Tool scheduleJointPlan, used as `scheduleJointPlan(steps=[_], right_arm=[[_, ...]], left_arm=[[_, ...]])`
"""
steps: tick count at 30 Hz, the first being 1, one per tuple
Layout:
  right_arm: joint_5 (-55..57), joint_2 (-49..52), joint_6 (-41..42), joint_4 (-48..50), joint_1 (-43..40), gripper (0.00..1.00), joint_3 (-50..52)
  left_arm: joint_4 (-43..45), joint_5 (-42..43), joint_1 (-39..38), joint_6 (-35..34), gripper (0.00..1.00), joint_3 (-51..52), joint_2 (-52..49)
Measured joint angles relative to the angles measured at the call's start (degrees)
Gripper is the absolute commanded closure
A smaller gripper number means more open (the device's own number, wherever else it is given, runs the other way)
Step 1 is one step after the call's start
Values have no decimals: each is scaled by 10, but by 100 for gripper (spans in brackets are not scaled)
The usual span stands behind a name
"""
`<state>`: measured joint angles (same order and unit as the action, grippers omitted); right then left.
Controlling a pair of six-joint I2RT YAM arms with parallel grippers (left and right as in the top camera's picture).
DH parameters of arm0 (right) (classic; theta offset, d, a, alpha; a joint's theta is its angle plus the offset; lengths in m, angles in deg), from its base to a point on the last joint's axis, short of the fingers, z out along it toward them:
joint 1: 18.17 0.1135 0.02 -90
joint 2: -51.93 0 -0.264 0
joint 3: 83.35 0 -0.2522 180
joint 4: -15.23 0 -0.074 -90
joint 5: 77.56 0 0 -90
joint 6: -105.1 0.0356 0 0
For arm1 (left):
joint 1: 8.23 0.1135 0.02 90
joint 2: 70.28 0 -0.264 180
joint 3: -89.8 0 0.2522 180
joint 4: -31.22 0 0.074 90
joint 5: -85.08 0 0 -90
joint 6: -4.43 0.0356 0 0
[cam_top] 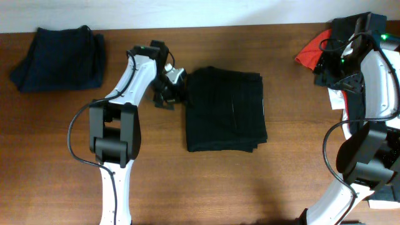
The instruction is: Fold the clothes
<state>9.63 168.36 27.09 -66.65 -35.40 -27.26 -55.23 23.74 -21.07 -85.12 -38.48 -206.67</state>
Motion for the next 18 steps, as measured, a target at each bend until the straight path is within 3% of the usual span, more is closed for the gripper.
scheduleJointPlan(steps=[1,2,3,4,5,9,11,15,18], right_arm=[[0,0,0,-1,0,1,0],[0,0,0,-1,0,1,0],[0,0,0,0,0,1,0],[0,0,0,0,0,1,0],[0,0,0,-1,0,1,0],[0,0,0,0,0,1,0],[0,0,0,0,0,1,0],[0,0,0,0,0,1,0],[0,0,0,0,0,1,0]], left_arm=[[34,16,-6,0,27,34,0],[64,35,-14,0,36,63,5],[89,55,-28,0,72,83,12],[102,61,-35,3,82,92,14],[123,63,-42,0,99,110,16],[137,14,-57,-37,99,118,16],[131,-75,-47,-46,99,91,18],[87,-401,60,-46,99,-8,10],[89,-547,120,-25,99,-102,8]])
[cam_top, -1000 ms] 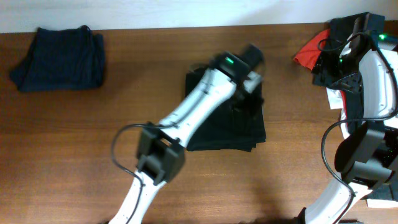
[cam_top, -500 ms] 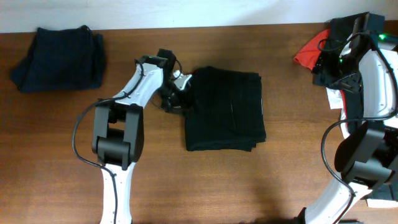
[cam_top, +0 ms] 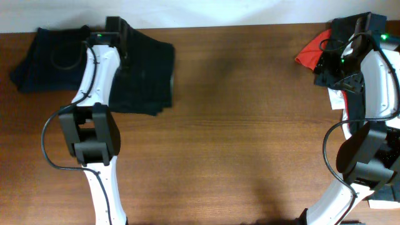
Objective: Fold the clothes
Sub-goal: 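Drag the folded shorts left onto the navy garment with the left gripper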
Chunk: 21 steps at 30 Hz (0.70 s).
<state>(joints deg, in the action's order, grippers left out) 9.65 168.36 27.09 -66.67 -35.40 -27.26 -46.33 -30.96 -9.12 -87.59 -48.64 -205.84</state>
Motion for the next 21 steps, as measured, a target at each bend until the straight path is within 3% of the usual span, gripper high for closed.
scheduleJointPlan(steps=[7,13,21], right_arm=[[0,0,0,0,0,1,0],[0,0,0,0,0,1,0],[0,0,0,0,0,1,0]], left_arm=[[26,-51,32,42,99,-177,-7],[41,-75,36,27,99,-178,-7],[111,-59,116,-8,98,-178,-9]])
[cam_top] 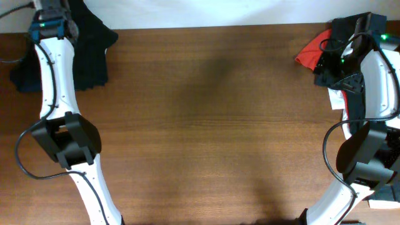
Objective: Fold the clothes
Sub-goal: 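Drag the folded shorts left onto the navy garment with the left gripper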
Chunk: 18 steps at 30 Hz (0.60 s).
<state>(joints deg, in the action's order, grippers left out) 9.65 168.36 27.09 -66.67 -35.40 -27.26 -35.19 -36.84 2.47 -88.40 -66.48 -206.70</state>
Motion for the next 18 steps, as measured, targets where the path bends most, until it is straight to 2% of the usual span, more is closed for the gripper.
scheduleJointPlan(steps=[2,6,7,8,10,11,12,14,18], right_arm=[[0,0,0,0,0,1,0],[0,0,0,0,0,1,0],[0,0,0,0,0,1,0],[0,0,0,0,0,1,0],[0,0,0,0,0,1,0],[0,0,0,0,0,1,0],[0,0,0,0,0,1,0],[0,0,0,0,0,1,0],[0,0,0,0,0,1,0]], left_arm=[[17,14,20,0,92,-2,-11],[67,17,53,0,92,-3,-83],[79,17,65,0,60,-3,-102],[79,18,76,0,1,-3,-112],[88,17,101,7,1,-6,-114],[92,15,114,33,1,-6,-114],[85,14,117,49,11,-7,-114],[54,15,99,61,98,-24,-114],[-48,78,42,59,99,-35,-114]])
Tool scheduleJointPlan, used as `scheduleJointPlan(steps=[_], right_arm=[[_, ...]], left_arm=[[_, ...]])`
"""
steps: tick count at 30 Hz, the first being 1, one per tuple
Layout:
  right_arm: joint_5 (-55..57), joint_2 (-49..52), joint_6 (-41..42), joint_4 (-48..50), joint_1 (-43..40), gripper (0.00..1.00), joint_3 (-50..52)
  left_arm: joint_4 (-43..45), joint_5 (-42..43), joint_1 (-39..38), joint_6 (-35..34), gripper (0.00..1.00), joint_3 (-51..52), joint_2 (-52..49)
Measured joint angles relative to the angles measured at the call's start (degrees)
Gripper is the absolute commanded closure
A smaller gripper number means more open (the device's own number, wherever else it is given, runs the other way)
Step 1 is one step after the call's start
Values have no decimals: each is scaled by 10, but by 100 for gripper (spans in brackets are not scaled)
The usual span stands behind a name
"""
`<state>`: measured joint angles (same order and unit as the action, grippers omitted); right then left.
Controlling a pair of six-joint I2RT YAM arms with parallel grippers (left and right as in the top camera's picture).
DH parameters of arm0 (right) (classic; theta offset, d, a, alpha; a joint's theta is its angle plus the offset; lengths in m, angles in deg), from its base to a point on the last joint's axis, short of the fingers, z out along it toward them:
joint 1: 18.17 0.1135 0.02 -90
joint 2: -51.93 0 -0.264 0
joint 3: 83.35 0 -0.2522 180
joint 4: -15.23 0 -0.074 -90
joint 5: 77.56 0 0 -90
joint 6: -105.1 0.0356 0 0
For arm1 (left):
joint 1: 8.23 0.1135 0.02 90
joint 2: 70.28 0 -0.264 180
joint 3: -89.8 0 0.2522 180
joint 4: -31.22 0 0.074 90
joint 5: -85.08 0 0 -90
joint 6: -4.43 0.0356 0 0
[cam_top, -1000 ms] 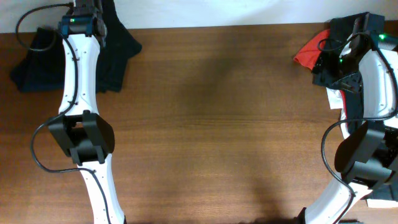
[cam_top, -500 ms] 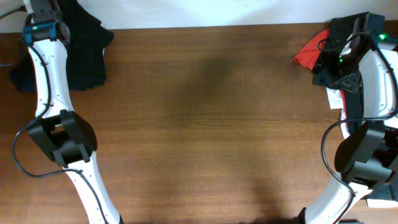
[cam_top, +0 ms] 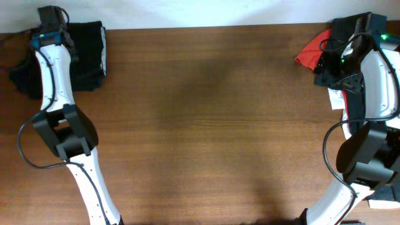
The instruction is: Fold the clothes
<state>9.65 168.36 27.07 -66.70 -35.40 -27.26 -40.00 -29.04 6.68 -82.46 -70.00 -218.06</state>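
Observation:
A folded black garment lies at the table's far left corner, resting on a folded dark navy garment. My left arm reaches up over that stack, and my left gripper sits at the stack's back edge; its fingers are too dark against the cloth to read. At the far right, my right gripper hovers low over a heap of unfolded clothes with a red garment at its left side. Its jaws are hidden among the dark cloth.
The brown wooden table stretches between the two arms. White cloth or paper shows at the right edge beneath the right arm. The table's back edge runs just behind both piles.
The black garment, bunched and hanging past the back edge under my left gripper, now lies flatter and squarer on the navy stack. The left wrist has shifted slightly right. The right arm is unchanged.
My left gripper was at the left edge of the folded black garment in the table's middle. Then the garment was at the left, beside the navy one, then bunched at the far left corner. Now it rests on the navy stack. The right arm stayed over its heap.

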Motion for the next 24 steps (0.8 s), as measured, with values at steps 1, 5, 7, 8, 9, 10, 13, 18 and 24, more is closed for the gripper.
scheduleJointPlan(steps=[1,5,7,8,9,10,13,18,24], right_arm=[[0,0,0,0,0,1,0],[0,0,0,0,0,1,0],[0,0,0,0,0,1,0],[0,0,0,0,0,1,0],[0,0,0,0,0,1,0],[0,0,0,0,0,1,0],[0,0,0,1,0,1,0],[0,0,0,1,0,1,0],[0,0,0,0,0,1,0]], left_arm=[[-30,8,2,-7,99,-1,0],[-88,51,59,-28,99,-4,-38],[-92,59,77,-31,100,-4,-72],[-92,59,78,-31,100,-5,-72],[-102,59,78,-32,100,-12,-72],[-126,60,78,-32,98,-28,-74],[-235,73,71,-57,26,-164,-88],[-334,225,12,-94,1,-333,-80],[-392,393,-57,-96,1,-333,-9]])
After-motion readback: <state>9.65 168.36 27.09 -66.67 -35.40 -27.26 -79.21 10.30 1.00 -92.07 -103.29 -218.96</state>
